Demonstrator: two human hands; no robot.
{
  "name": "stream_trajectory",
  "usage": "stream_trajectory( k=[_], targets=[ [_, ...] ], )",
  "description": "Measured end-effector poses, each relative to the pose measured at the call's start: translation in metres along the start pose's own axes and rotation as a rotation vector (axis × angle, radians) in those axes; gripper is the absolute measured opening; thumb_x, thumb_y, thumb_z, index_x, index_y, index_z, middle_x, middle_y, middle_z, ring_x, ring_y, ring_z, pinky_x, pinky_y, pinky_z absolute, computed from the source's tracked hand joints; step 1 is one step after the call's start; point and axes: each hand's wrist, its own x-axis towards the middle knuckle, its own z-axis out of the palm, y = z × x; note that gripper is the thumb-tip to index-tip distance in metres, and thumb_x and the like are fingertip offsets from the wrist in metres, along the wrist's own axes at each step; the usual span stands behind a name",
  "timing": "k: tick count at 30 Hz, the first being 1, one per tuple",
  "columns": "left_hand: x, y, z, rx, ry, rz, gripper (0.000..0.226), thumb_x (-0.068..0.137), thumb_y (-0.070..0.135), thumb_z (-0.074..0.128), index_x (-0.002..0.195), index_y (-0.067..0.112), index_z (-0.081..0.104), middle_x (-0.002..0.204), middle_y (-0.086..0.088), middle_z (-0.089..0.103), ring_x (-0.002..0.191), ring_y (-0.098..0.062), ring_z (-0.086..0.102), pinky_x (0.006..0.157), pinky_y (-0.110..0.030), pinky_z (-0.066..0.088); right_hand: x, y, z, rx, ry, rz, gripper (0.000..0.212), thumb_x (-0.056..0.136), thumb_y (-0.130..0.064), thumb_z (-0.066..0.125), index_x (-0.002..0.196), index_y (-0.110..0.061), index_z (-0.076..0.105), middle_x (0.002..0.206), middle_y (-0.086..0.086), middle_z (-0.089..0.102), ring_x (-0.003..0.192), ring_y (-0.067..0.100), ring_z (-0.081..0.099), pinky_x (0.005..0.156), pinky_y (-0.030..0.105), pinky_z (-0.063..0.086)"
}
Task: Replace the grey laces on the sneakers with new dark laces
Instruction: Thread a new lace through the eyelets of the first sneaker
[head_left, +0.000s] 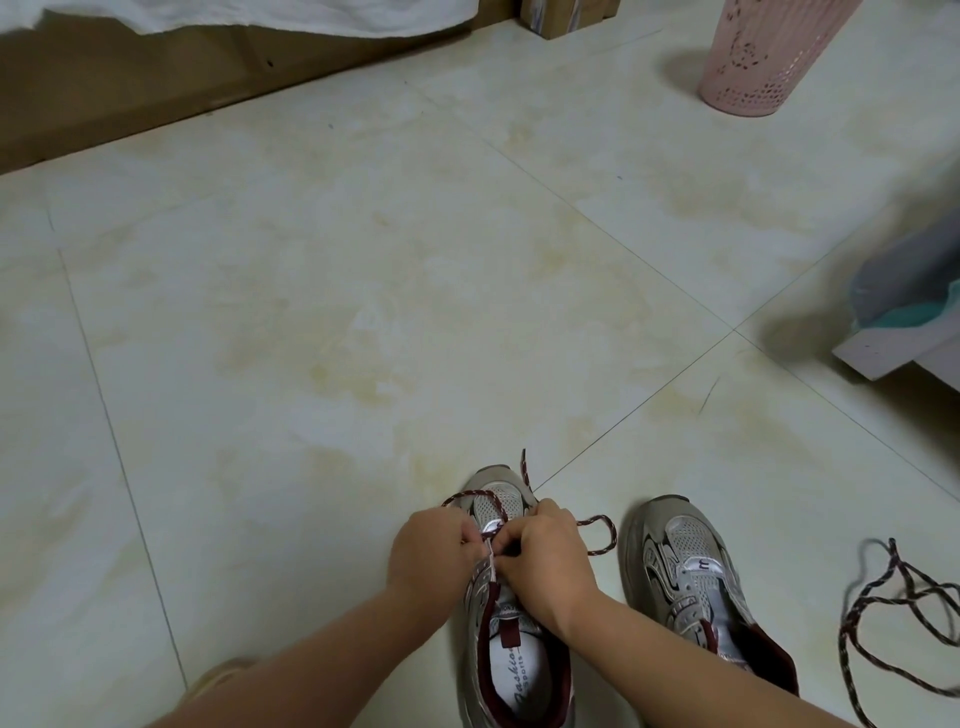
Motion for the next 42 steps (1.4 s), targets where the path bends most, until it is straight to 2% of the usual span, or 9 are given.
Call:
stream_trajectory(
  k=[6,10,14,19,27,30,33,38,42],
  targets=[
    [0.006,-0.007,0.0,-0.392,-0.085,-0.172,0.027,0.072,0.01,0.074,0.052,0.025,0.064,0.048,0.013,0.056,0.044,0.004,0.049,0.052,-0.013,0.039,0.002,-0.004,0.0,-0.009,-0.009,0.011,0.014,0.084,-0.018,0.06,0.088,-0.022,0.073,0.096,-0.003,0.037,0.112,0.021,0.04,0.087,0.025,0.039],
    [0.003,-0.005,-0.002,-0.422,-0.224,-0.14,0.021,0.074,0.014,0.071,0.067,0.019,0.051,0.061,0.007,0.048,0.055,-0.004,0.041,0.049,-0.011,0.031,0.004,-0.007,0.0,-0.103,-0.054,-0.018,0.016,0.088,-0.017,0.054,0.094,-0.018,0.068,0.099,0.003,0.038,0.114,0.024,0.039,0.082,0.026,0.035],
    [0.0,-0.002,-0.007,-0.165,-0.428,-0.084,0.043,0.045,0.043,0.059,0.076,0.026,0.034,0.07,0.009,0.044,0.063,-0.01,0.036,0.059,-0.023,0.03,0.003,-0.007,-0.003,-0.106,-0.069,-0.043,0.017,0.085,-0.009,0.047,0.089,-0.012,0.064,0.086,-0.001,0.03,0.101,0.023,0.039,0.073,0.025,0.028],
    [-0.012,0.008,-0.001,-0.075,-0.283,-0.118,0.024,0.079,0.032,0.056,0.092,0.019,0.04,0.091,0.0,0.058,0.094,-0.023,0.056,0.073,-0.028,0.04,-0.003,-0.022,-0.026,-0.157,-0.107,-0.068,0.033,0.085,-0.006,0.045,0.06,-0.027,0.04,0.095,-0.003,0.031,0.093,0.015,0.028,0.081,0.029,0.031],
    [-0.015,0.0,0.0,0.081,-0.34,-0.17,0.019,0.088,0.039,0.04,0.095,0.022,0.045,0.092,0.002,0.055,0.089,-0.021,0.052,0.086,-0.032,0.039,-0.006,-0.042,-0.116,0.984,-0.157,0.075,0.035,0.095,0.002,0.037,0.064,-0.014,0.044,0.073,0.006,0.068,0.073,0.016,0.064,0.068,0.022,0.044],
    [-0.012,-0.001,0.001,0.194,-0.345,-0.157,0.035,0.075,0.049,0.034,0.083,0.019,0.051,0.092,-0.003,0.061,0.087,-0.024,0.055,0.079,-0.03,0.04,0.0,-0.044,-0.133,1.239,-0.084,0.087,0.036,0.098,0.001,0.029,0.065,-0.01,0.04,0.052,0.006,0.055,0.046,0.019,0.055,0.058,0.029,0.053],
    [-0.011,-0.002,0.005,0.364,-0.178,-0.064,0.041,0.076,0.048,0.039,0.1,0.019,0.055,0.104,-0.003,0.058,0.097,-0.023,0.051,0.083,-0.032,0.039,0.002,-0.039,-0.122,0.816,0.052,0.088,0.032,0.097,-0.003,0.034,0.066,-0.012,0.041,0.053,0.003,0.044,0.044,0.014,0.035,0.047,0.025,0.038],
    [-0.015,-0.006,0.007,0.352,0.168,0.178,0.038,0.071,0.04,0.042,0.101,0.017,0.048,0.097,0.004,0.043,0.093,-0.015,0.043,0.075,-0.022,0.033,-0.006,-0.023,-0.072,-0.215,-0.129,-0.068,0.025,0.094,-0.038,0.046,0.107,-0.016,0.049,0.096,0.005,0.062,0.087,0.024,0.058,0.073,0.031,0.041],
    [-0.016,-0.011,0.014,0.213,0.102,0.066,0.056,0.072,0.041,0.041,0.123,0.017,0.04,0.125,0.001,0.037,0.118,-0.017,0.036,0.092,-0.024,0.035,-0.007,-0.021,-0.054,-0.611,-0.258,-0.144,0.03,0.09,-0.046,0.052,0.087,-0.016,0.049,0.11,0.01,0.062,0.101,0.028,0.059,0.069,0.03,0.034]
  ],
)
